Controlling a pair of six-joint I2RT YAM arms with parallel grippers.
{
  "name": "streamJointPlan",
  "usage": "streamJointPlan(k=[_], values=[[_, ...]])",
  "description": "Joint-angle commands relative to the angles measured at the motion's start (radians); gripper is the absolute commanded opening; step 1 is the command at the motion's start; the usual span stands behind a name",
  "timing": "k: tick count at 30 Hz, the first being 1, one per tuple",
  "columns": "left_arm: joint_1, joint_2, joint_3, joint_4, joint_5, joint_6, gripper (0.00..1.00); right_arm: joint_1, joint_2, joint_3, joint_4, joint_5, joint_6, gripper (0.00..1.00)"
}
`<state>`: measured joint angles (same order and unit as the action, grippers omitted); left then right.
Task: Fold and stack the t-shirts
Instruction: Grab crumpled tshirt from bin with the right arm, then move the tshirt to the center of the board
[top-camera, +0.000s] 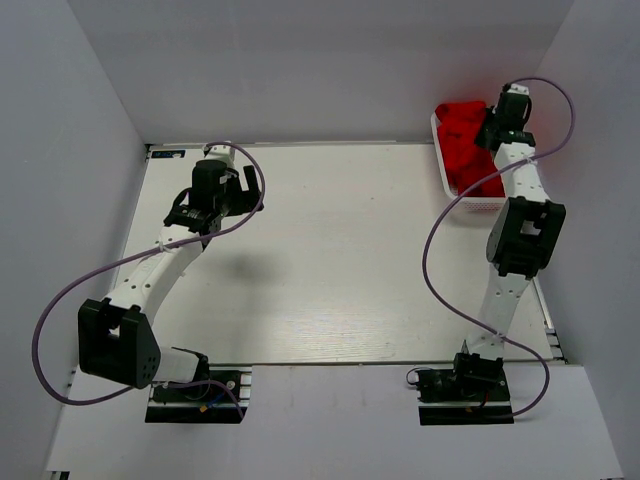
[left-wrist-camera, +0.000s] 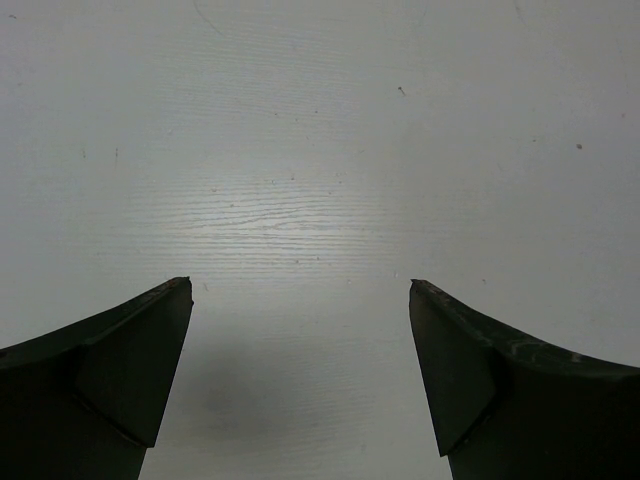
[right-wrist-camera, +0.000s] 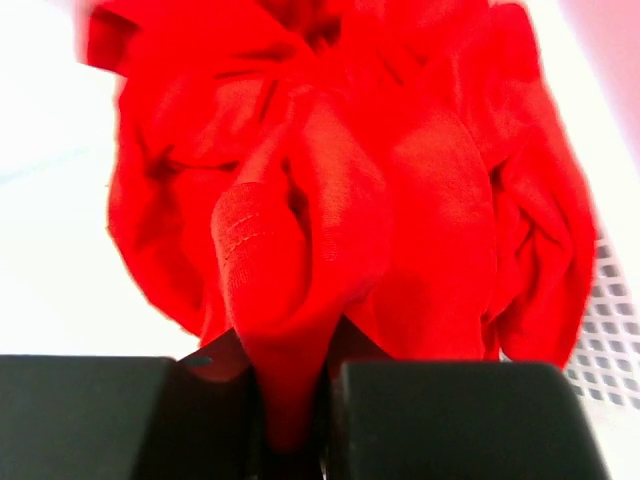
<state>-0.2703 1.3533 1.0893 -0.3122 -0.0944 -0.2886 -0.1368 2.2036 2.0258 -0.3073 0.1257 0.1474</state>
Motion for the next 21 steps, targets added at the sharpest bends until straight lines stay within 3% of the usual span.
streamJointPlan(k=[1,6,10,11,17,21], values=[[0.003,-0.036,0.018,0.021,-0.007,0.008,1.0,-0.001,-0.213,-0.015,0.118,-0.04,-0.02,0.0],[0.003,-0.036,0.009,0.021,0.004,0.008,1.0,0.003,-0.358,-0.019,0.126,-0.017,-0.095,0.0],[0.003,-0.045,-0.012,0.045,0.013,0.008,1.0,0.008,-0.441,0.022,0.109,-0.115,-0.117,0.0],[0.003,-0.045,-0.012,0.056,0.013,0.008,1.0,0.006,-0.467,0.066,0.103,-0.218,-0.121,0.0],[0.003,-0.074,-0.012,0.056,0.022,0.008,1.0,0.022,-0.521,0.198,0.097,-0.443,-0.071,0.0],[0.003,-0.094,-0.012,0.056,0.022,0.026,1.0,0.039,-0.558,0.188,0.253,-0.731,0.046,0.0]])
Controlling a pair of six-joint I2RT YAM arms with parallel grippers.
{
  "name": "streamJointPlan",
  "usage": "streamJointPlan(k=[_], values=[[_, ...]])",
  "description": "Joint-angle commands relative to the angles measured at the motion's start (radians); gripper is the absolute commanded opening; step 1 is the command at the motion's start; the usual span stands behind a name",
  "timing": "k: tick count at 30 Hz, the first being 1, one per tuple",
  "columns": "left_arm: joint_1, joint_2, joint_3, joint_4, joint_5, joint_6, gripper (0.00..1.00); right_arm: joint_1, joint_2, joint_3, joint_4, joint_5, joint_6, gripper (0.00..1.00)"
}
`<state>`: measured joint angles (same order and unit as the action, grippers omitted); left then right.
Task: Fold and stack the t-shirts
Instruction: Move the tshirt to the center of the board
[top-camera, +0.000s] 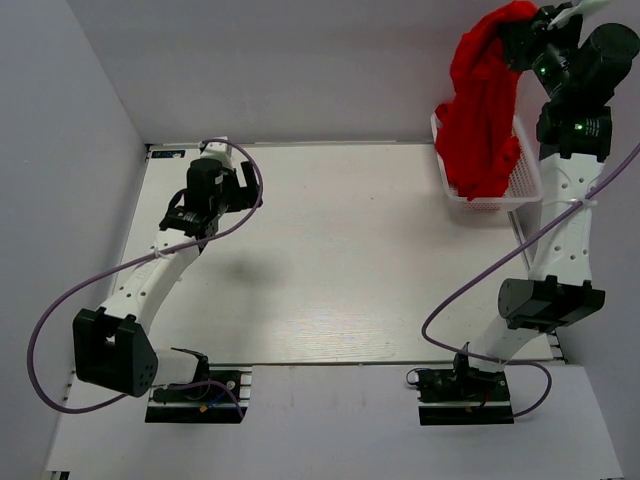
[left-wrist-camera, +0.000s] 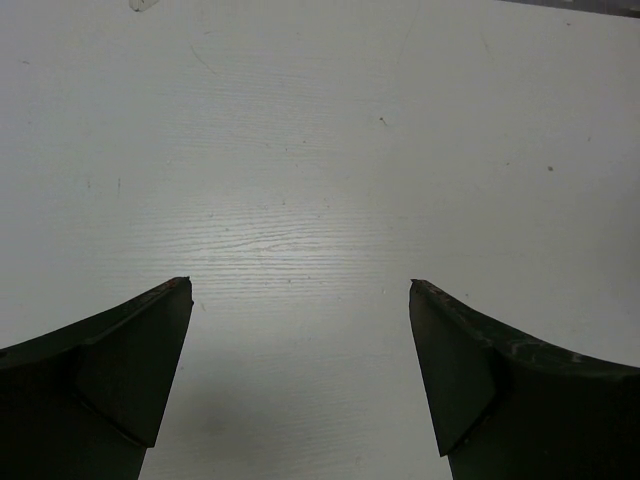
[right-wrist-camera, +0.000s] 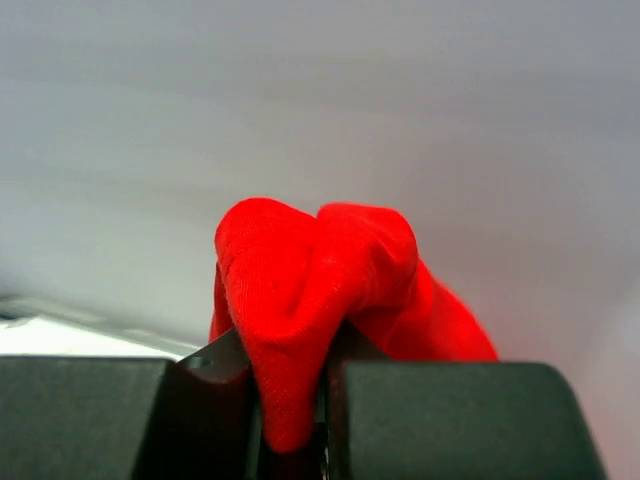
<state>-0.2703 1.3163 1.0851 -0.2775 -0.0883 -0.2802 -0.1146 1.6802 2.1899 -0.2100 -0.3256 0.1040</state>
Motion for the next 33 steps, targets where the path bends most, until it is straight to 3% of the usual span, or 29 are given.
streamJointPlan(k=[1,3,7,12,16,21,22,23,25,26,28,31,33], values=[[0.003,-0.057,-0.008,0.03,0.016,0.018,1.0,0.033,-0.034,0.018,0.187,-0.317,0.114,0.0],[0.003,-0.068,-0.008,0.031,0.016,0.018,1.0,0.053,-0.022,0.005,0.337,-0.468,0.244,0.0],[0.003,-0.077,0.002,-0.026,-0.002,0.018,1.0,0.113,0.042,0.094,0.443,-0.572,0.416,0.0],[0.003,-0.109,0.021,-0.095,-0.047,0.004,1.0,0.208,0.03,0.018,0.46,-0.593,0.383,0.0],[0.003,-0.156,0.021,-0.147,-0.089,-0.042,1.0,0.279,-0.058,-0.285,0.39,-0.555,0.24,0.0],[0.003,-0.178,-0.016,-0.196,-0.108,-0.065,1.0,0.316,-0.18,-0.966,0.583,-0.409,0.204,0.01],[0.003,-0.164,-0.025,-0.21,-0.108,-0.065,1.0,0.313,-0.178,-1.023,0.599,-0.397,0.207,0.07],[0.003,-0.154,-0.025,-0.21,-0.117,-0.076,1.0,0.309,-0.151,-1.135,0.575,-0.359,0.212,0.25],[-0.012,-0.105,-0.036,-0.249,-0.139,-0.091,1.0,0.303,-0.122,-1.165,0.502,-0.319,0.186,0.39],[-0.012,-0.083,-0.036,-0.249,-0.139,-0.091,1.0,0.303,-0.081,-1.161,0.424,-0.278,0.174,0.69],[-0.012,-0.04,-0.024,-0.262,-0.068,-0.091,1.0,0.311,-0.068,-1.142,0.316,-0.25,0.123,0.9],[-0.021,0.038,-0.037,-0.226,0.053,-0.07,1.0,0.303,-0.117,-1.138,0.279,-0.15,0.112,0.9],[-0.021,0.092,-0.056,-0.203,0.144,-0.07,1.0,0.309,-0.163,-1.153,0.25,0.006,0.103,0.9]])
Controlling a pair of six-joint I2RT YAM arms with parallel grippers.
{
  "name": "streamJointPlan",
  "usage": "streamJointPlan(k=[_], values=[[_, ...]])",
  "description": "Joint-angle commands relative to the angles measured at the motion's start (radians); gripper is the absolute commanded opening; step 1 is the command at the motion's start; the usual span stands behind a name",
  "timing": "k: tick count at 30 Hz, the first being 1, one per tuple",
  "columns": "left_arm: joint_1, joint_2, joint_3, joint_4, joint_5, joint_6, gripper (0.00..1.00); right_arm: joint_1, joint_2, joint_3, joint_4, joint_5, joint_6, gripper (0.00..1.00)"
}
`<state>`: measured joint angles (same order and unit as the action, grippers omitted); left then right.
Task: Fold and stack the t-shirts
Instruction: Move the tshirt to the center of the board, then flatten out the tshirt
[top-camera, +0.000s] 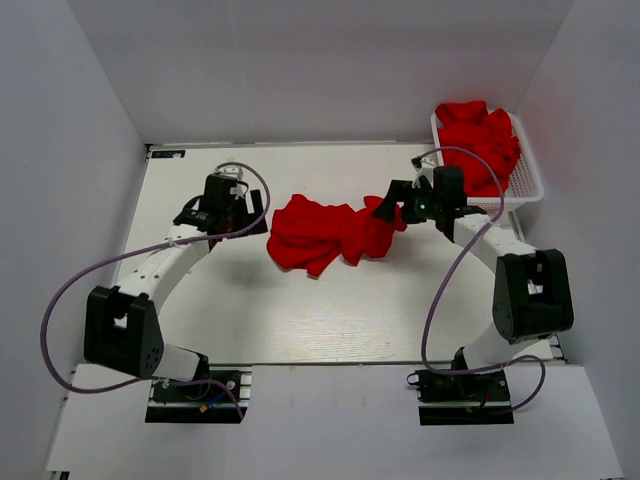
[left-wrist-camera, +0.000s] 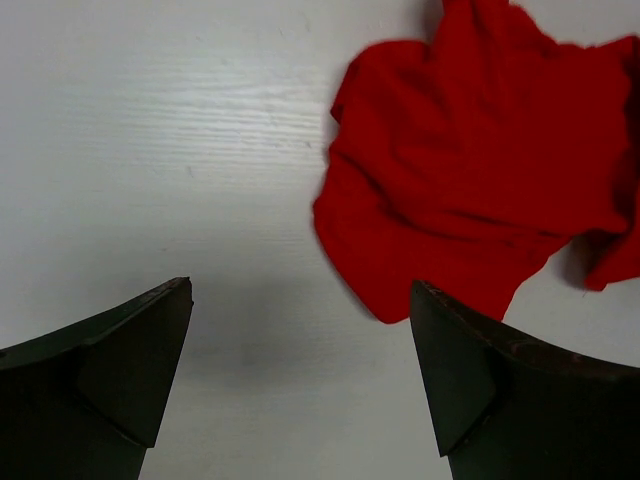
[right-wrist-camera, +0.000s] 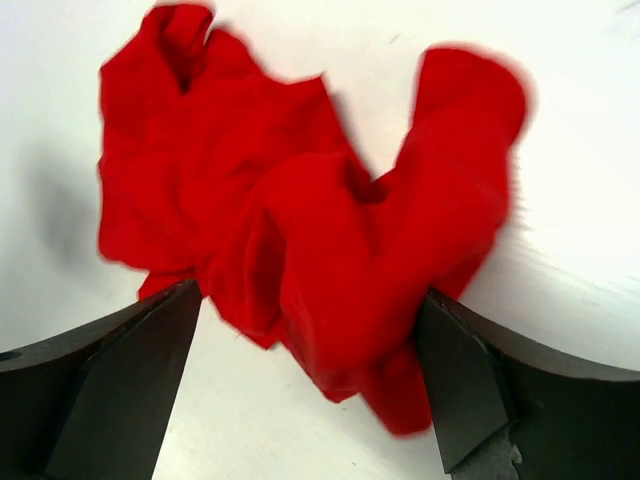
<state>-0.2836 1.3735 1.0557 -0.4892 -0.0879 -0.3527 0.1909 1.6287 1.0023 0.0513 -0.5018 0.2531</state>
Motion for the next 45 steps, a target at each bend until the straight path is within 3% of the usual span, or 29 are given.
streamJointPlan(k=[1,5,10,15,20,23,26,27,28,30,34,35,39,42,43,45], values=[[-0.018,0.05,-0.049,0.032,0.172,0.003,1.0,0.001,-0.136,0.032,-0.04,0.248,-0.046,0.9],[-0.045,0.113,-0.097,0.1,0.304,0.003,1.0,0.013,-0.184,0.042,-0.192,0.419,-0.089,0.9],[-0.088,0.191,-0.073,0.109,0.306,0.024,1.0,0.082,-0.211,0.074,-0.332,0.575,-0.133,0.9],[-0.14,0.263,-0.043,0.109,0.283,0.034,1.0,0.177,-0.222,0.091,-0.384,0.528,-0.153,0.9],[-0.161,0.314,-0.043,0.118,0.274,0.043,0.93,0.24,-0.187,0.053,-0.325,0.353,-0.118,0.9],[-0.17,0.349,-0.022,0.129,0.274,0.034,0.84,0.289,-0.155,0.033,-0.271,0.293,-0.092,0.9],[-0.18,0.368,-0.011,0.138,0.263,0.034,0.68,0.324,-0.092,0.047,-0.269,0.327,-0.071,0.9],[-0.18,0.381,-0.002,0.138,0.249,0.021,0.61,0.334,-0.076,0.053,-0.268,0.333,-0.072,0.9],[-0.18,0.39,-0.002,0.138,0.237,0.021,0.47,0.346,-0.063,0.055,-0.268,0.339,-0.071,0.9],[-0.18,0.391,0.01,0.138,0.222,0.011,0.37,0.366,-0.014,0.078,-0.271,0.371,-0.064,0.9],[-0.18,0.391,0.03,0.129,0.188,0.001,0.04,0.389,0.054,0.099,-0.251,0.479,0.003,0.86],[-0.18,0.391,0.039,0.129,0.179,0.001,0.0,0.393,0.063,0.098,-0.228,0.492,0.021,0.84],[-0.18,0.352,0.04,0.164,0.188,0.001,0.0,0.398,0.121,0.091,-0.179,0.627,0.098,0.8],[-0.18,0.319,0.029,0.187,0.188,0.014,0.0,0.397,0.137,0.098,-0.166,0.675,0.165,0.62],[-0.18,0.305,0.02,0.198,0.188,0.024,0.0,0.397,0.135,0.102,-0.163,0.715,0.176,0.37],[-0.18,0.26,0.02,0.198,0.188,0.024,0.0,0.395,0.116,0.104,-0.163,0.744,0.196,0.0]])
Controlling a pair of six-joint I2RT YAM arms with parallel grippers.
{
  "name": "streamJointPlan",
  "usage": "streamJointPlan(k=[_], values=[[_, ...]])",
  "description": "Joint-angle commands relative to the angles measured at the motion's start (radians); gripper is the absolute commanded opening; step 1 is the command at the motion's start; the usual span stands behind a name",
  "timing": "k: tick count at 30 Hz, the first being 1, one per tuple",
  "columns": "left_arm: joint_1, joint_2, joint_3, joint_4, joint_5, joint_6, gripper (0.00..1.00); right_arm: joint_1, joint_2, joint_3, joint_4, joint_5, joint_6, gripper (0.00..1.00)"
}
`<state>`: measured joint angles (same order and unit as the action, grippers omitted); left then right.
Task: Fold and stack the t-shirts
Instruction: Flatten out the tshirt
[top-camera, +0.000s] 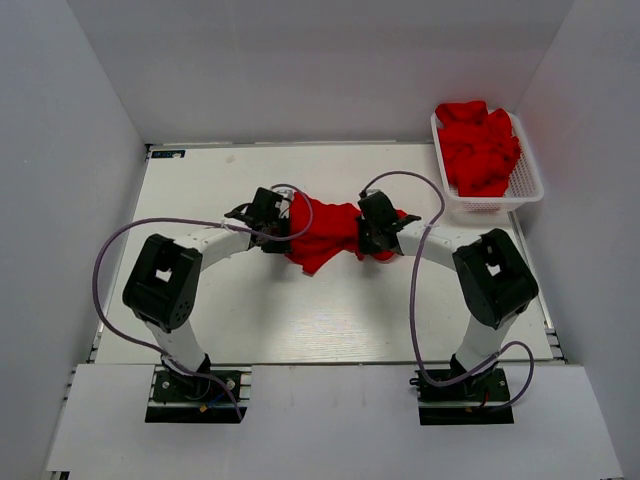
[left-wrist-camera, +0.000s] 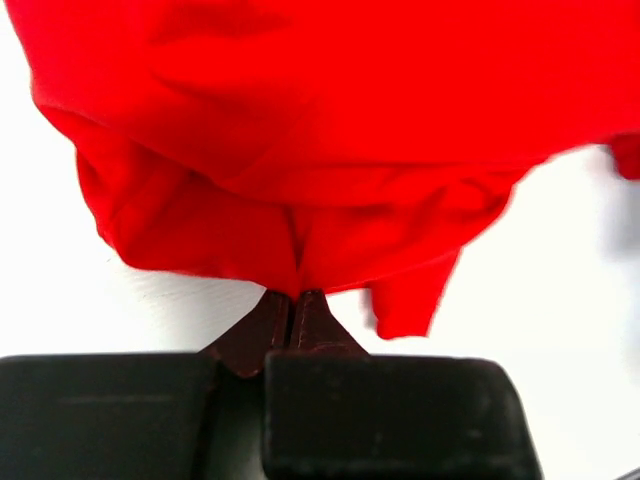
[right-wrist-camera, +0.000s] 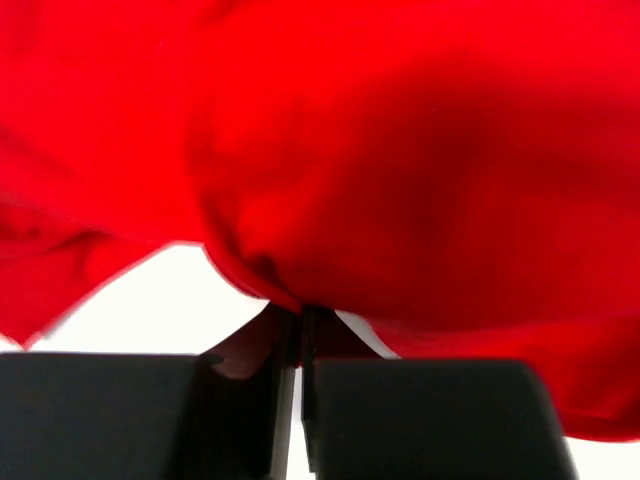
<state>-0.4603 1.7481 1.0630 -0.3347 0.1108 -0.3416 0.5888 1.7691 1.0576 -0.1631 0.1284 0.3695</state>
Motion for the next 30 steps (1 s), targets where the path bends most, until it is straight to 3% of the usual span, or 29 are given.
streamJointPlan(k=[1,7,8,10,18,25,30], values=[[-0.003,-0.13,0.012,0.043,-0.011,0.024,0.0,-0.003,-0.051,0.039,0.057,0.14,0.078,0.0],[0.018,-0.245,0.077,0.066,-0.034,0.035,0.0,-0.017,-0.255,-0.007,0.082,0.339,0.031,0.0],[0.018,-0.245,0.089,0.066,-0.046,0.035,0.0,-0.017,-0.293,-0.014,0.091,0.437,0.025,0.0],[0.018,-0.275,0.132,0.042,-0.146,0.045,0.0,-0.043,-0.359,-0.025,0.1,0.535,0.011,0.0],[0.028,-0.309,0.314,-0.033,-0.419,0.064,0.0,-0.181,-0.54,0.014,0.112,0.692,-0.061,0.0],[0.037,-0.345,0.463,-0.032,-0.534,0.167,0.0,-0.25,-0.669,0.134,0.203,0.648,-0.234,0.0],[0.037,-0.441,0.512,0.008,-0.543,0.23,0.0,-0.268,-0.727,0.228,0.224,0.567,-0.362,0.0]])
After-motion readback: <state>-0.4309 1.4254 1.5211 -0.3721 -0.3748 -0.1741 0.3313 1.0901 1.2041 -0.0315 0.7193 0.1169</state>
